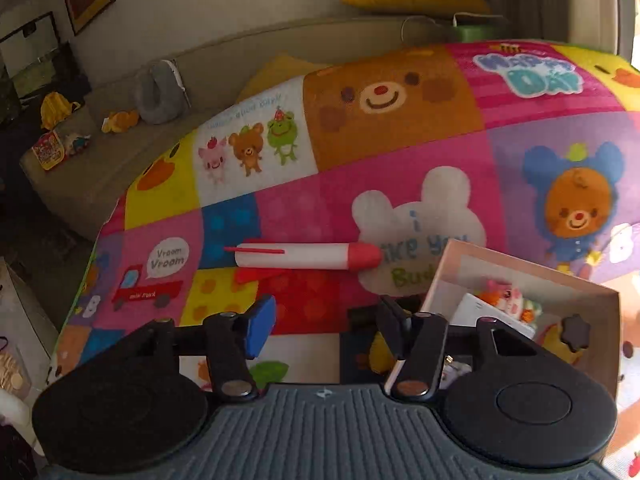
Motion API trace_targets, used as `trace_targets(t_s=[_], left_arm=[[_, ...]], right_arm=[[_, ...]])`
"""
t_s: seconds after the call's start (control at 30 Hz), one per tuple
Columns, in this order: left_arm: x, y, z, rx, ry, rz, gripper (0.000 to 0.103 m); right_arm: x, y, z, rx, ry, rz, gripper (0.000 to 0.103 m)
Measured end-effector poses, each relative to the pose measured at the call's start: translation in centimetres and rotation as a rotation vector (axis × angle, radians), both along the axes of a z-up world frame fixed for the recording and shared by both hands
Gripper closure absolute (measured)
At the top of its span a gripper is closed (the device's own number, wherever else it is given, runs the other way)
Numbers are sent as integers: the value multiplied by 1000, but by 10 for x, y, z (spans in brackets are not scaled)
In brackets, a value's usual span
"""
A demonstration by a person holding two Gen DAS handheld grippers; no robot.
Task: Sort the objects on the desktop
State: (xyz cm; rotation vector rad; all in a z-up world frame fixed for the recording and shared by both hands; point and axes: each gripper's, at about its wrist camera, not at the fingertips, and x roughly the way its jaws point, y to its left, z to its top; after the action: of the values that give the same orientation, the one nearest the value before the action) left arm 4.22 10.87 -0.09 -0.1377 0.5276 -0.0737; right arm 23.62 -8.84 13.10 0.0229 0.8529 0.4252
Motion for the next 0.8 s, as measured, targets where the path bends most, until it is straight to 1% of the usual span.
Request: trace_targets(t_s=[0.03,0.07,0.1,0.13,0.17,0.2,0.23,0.27,0.33,0.43,0.53,0.57,0.6,0.63,0.67,0.7,0.73,0.77,0.8], left_arm=[[0,8,-1,-30,-2,11,1],[0,14,-2,-55,-2,12,1],[0,17,-3,-82,-1,5,1],[-2,20,-2,-99,-12,-5,1],[-4,20,-2,-106,-23,-10,1],[-5,20,-2,-109,-24,-8,1],[-5,20,-2,-113,-21,-9,1],[-5,19,-3,-121,-17,-13,1],[-3,23,-4,-146,-9,-20,1],[-2,28,-7,-185,-4,-19,1],[-4,30,-7,-204,-15,-28,0],[-4,30,-7,-205,-21,-30,0],[-5,29,-7,-206,-27,-33,0],[-6,29,-7,-207,-31,-36,0],[-6,29,-7,-209,-32,-41,0],[-5,29,-7,-213,-30,-46,0],[-5,29,-7,-218,-27,-50,0],[-4,29,-8,-223,-25,-52,0],[-4,30,-8,-227,-23,-53,0]], right_arm=[[17,12,-6,6,37,-16,10],[31,25,-12,9,59,-24,2],[44,41,-20,-15,45,-34,2],[52,54,-24,-62,23,-35,2],[62,72,-32,-130,-3,-33,9],[70,82,-37,-163,-15,-38,15],[79,89,-42,-182,-17,-45,30],[90,95,-46,-196,-9,-51,47],[109,102,-57,-220,15,-67,60],[134,102,-79,-247,90,-104,60],[142,91,-98,-204,237,-87,60],[138,87,-99,-174,293,-65,60],[130,82,-98,-128,371,-7,60],[120,78,-94,-96,407,50,60],[107,75,-84,-92,396,105,60],[95,73,-73,-123,344,131,59],[87,71,-65,-184,294,127,59],[83,69,-61,-261,264,94,59],[84,65,-61,-312,262,50,59]])
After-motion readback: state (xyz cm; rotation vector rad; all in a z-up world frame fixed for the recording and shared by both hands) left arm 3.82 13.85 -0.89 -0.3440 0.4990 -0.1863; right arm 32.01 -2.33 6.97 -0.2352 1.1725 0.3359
